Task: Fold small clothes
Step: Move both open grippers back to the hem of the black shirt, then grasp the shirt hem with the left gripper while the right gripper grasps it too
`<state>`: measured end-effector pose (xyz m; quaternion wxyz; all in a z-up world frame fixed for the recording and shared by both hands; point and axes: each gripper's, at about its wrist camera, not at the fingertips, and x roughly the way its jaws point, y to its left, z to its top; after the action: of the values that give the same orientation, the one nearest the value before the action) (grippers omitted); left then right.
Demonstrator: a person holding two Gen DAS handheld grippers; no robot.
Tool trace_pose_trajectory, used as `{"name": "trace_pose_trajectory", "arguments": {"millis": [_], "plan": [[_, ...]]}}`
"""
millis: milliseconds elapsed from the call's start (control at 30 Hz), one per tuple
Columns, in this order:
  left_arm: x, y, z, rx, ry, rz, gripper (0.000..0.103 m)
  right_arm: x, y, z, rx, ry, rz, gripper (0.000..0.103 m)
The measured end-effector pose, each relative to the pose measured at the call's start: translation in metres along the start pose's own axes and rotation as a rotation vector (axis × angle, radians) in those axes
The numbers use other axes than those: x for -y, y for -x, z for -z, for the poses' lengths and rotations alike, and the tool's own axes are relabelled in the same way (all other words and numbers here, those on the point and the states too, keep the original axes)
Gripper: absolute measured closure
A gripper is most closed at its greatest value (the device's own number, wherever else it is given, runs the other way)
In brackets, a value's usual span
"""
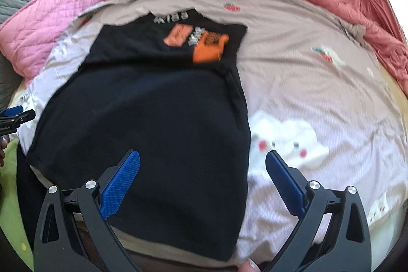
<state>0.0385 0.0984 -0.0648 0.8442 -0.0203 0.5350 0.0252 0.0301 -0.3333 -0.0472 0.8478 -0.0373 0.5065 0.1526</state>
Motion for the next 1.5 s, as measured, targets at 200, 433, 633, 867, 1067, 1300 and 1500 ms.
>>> {"name": "trace_pose_trajectory", "arguments": {"millis": [200,433,633,867,1067,1300,1500], "plan": [[0.007,-0.009,0.017,-0.063,-0.021,0.049,0.009,0.004,-0.006,0.018,-0.055,-0.014,0.007,0.004],[0.000,-0.022,0.033,-0.131,-0.001,0.049,0.009,0.009,-0.017,0.036,-0.149,-0.059,-0.004,0.004],[-0.005,-0.031,0.036,-0.169,0.026,0.074,0.013,0.011,-0.026,0.044,-0.190,-0.084,-0.018,0.004],[-0.005,-0.033,0.038,-0.179,0.031,0.078,0.024,0.016,-0.038,0.051,-0.240,-0.115,-0.027,0.005],[-0.002,-0.029,0.038,-0.167,0.032,0.108,0.048,0.011,-0.029,0.049,-0.210,-0.082,-0.036,0.051],[-0.005,-0.017,0.041,-0.144,0.054,0.135,0.082,0.030,-0.014,0.047,-0.167,-0.141,-0.056,0.073],[-0.010,-0.023,0.043,-0.176,0.079,0.143,0.069,0.031,-0.004,0.050,-0.178,-0.142,-0.065,0.072]]}}
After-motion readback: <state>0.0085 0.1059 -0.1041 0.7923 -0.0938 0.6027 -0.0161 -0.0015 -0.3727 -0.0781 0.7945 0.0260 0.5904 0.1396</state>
